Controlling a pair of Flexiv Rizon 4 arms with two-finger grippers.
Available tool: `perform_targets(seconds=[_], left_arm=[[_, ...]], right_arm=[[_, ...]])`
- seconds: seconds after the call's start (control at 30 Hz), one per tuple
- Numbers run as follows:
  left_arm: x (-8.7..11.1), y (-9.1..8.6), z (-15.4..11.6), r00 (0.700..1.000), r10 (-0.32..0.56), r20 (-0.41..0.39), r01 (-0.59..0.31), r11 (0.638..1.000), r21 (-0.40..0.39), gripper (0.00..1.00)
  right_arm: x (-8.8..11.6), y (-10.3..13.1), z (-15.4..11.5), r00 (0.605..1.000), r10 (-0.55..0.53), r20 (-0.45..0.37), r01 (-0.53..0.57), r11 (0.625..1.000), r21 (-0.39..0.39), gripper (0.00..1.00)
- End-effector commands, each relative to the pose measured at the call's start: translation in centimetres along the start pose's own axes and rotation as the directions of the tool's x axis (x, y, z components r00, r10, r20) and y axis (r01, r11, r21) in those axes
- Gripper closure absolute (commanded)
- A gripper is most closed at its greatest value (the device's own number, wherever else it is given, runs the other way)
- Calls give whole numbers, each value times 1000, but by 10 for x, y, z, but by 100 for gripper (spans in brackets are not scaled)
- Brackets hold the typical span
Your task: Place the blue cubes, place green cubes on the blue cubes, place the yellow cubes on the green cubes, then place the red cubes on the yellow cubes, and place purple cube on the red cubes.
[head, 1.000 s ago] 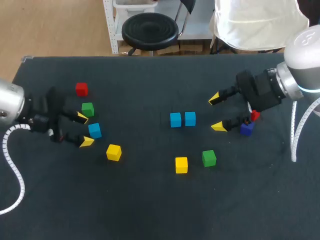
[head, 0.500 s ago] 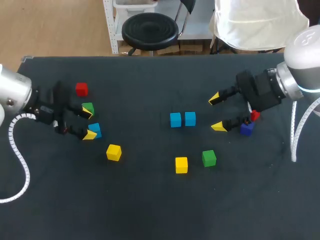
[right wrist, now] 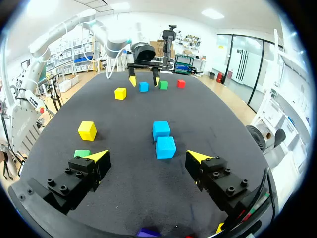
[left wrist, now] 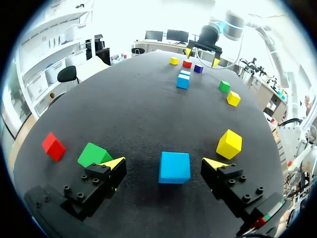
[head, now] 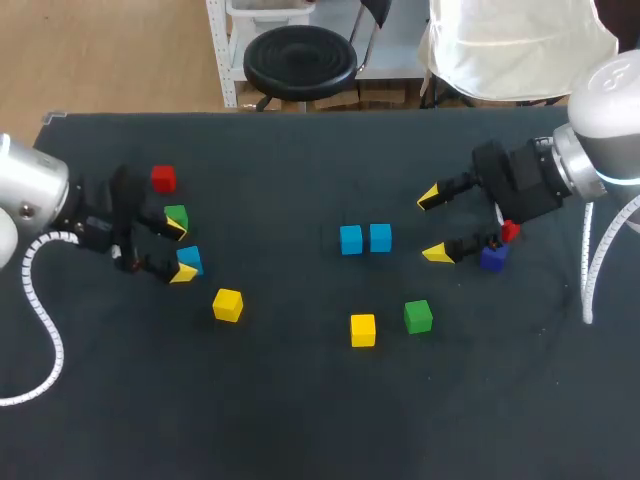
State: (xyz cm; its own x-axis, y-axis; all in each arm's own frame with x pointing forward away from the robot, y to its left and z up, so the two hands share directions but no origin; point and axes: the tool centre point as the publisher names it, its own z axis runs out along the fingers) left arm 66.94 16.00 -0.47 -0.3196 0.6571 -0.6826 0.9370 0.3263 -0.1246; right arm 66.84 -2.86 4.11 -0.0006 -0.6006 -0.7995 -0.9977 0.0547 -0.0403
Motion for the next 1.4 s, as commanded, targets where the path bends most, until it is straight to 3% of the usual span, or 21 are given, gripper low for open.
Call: perform_targets(seconds=[0.03,0.27,0.3,0.47,0.6,0.67,0.73,0.8,0.83,0.9,1.03,1.4], left_arm=[[-1,-1,2,1000,9,7,-9,1000,-3,0],[-2,-2,3,1000,21,13,-21,1000,3,47],[-2,-2,3,1000,23,12,-23,1000,4,51],[-2,-4,3,1000,25,10,-25,1000,7,52],[-3,-4,3,999,35,13,-35,999,7,67],[-4,-5,2,999,40,13,-40,999,7,87],[-4,-6,1,999,47,13,-47,999,7,94],[-5,-7,0,999,51,13,-52,999,8,97],[-6,-8,0,999,53,12,-53,999,8,91],[-6,-9,0,998,61,11,-61,998,9,100],[-10,-14,-1,997,76,16,-76,997,16,100],[-39,-38,0,989,145,-5,-145,988,50,100]], right_arm=[[1,0,0,1000,-1,3,1,1000,0,0],[1,0,0,1000,-1,3,1,1000,0,0],[1,0,0,1000,-1,3,1,1000,0,0],[1,0,0,1000,-1,3,1,1000,0,0],[1,0,0,1000,-1,3,1,1000,0,0],[1,0,0,1000,-1,3,1,1000,0,0],[1,0,0,1000,-1,3,1,1000,0,0],[1,0,0,1000,-1,3,1,1000,0,0],[1,0,0,1000,-1,3,1,1000,0,0],[1,0,0,1000,-1,3,1,1000,0,0],[1,0,0,1000,-1,3,1,1000,0,0],[1,0,0,1000,-1,3,1,1000,0,0]])
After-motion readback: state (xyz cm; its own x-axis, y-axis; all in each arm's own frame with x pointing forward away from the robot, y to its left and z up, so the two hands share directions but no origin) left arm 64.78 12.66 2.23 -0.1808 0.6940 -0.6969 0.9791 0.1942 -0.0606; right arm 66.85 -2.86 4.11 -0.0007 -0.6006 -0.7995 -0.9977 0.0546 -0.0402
